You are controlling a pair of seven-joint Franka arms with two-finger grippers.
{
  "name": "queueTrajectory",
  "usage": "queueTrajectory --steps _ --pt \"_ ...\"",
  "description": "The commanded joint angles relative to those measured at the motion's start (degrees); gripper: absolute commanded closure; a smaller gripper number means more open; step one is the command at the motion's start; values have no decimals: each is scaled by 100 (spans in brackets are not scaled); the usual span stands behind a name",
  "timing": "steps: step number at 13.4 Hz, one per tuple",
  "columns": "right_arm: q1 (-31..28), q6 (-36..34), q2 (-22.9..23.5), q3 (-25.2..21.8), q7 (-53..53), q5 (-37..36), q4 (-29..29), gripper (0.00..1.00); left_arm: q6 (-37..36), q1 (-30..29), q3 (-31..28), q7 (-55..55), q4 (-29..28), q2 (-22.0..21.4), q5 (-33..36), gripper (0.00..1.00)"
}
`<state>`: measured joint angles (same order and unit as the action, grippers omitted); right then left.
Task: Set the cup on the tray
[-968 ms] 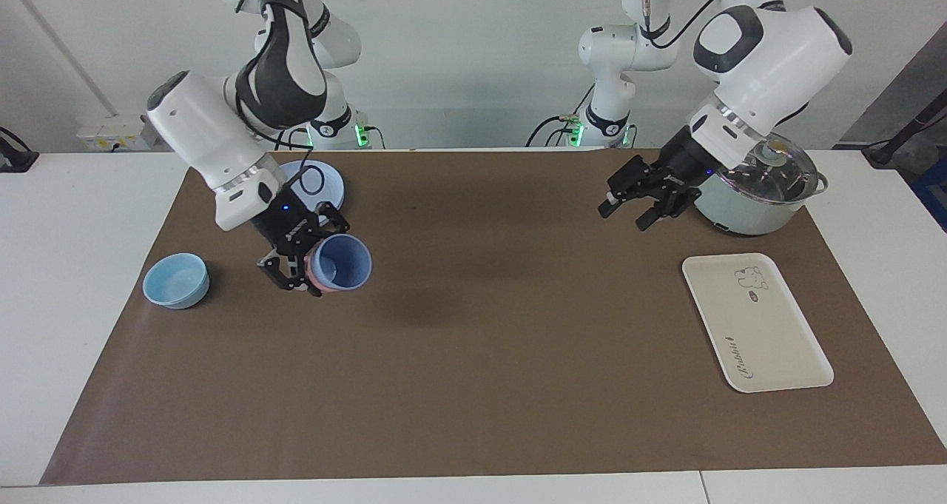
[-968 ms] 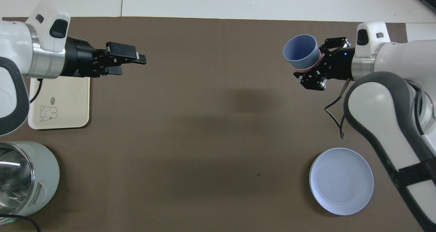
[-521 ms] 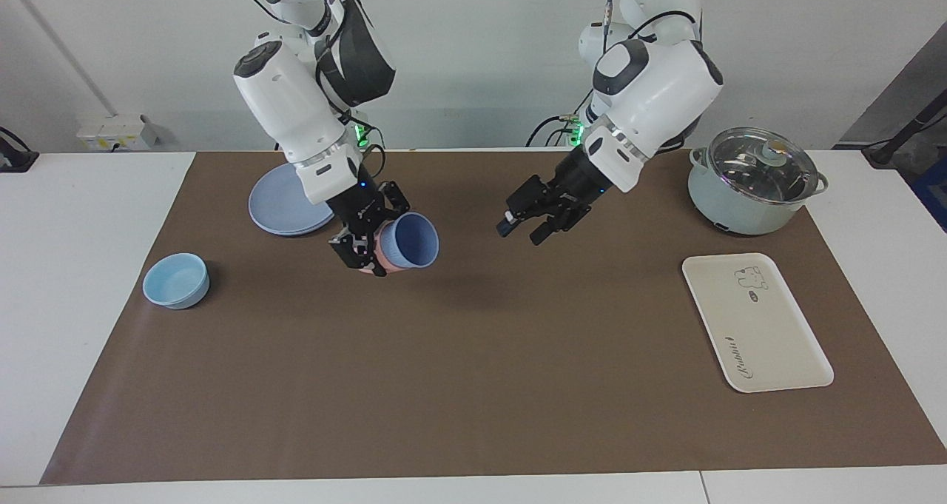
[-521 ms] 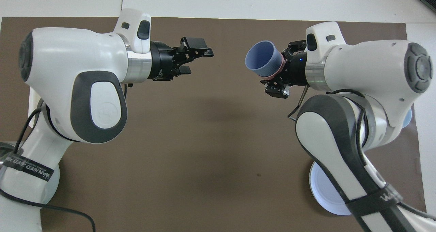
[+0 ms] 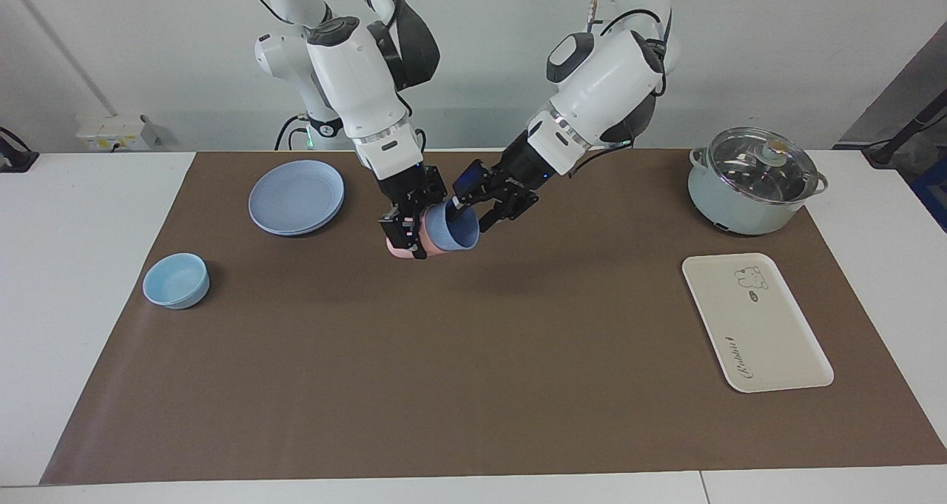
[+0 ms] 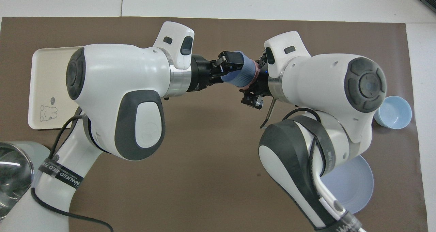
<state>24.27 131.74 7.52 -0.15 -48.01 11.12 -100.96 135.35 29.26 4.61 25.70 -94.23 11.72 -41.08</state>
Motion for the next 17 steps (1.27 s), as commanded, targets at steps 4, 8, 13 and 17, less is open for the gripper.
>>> queueTrajectory --steps 4,8,13,17 --pt "-72 -60 -4 24 134 -180 77 100 -167 80 -100 -30 -35 23 276 96" --pt "-72 -52 4 24 134 -180 77 100 -639 -77 -109 -30 210 41 285 100" --pt "-72 -43 -4 33 134 -180 77 100 -1950 -1069 -170 41 1652 524 433 100" --pt "-141 -8 -22 7 152 -163 59 100 -2144 -1686 -153 -47 1461 306 2554 100"
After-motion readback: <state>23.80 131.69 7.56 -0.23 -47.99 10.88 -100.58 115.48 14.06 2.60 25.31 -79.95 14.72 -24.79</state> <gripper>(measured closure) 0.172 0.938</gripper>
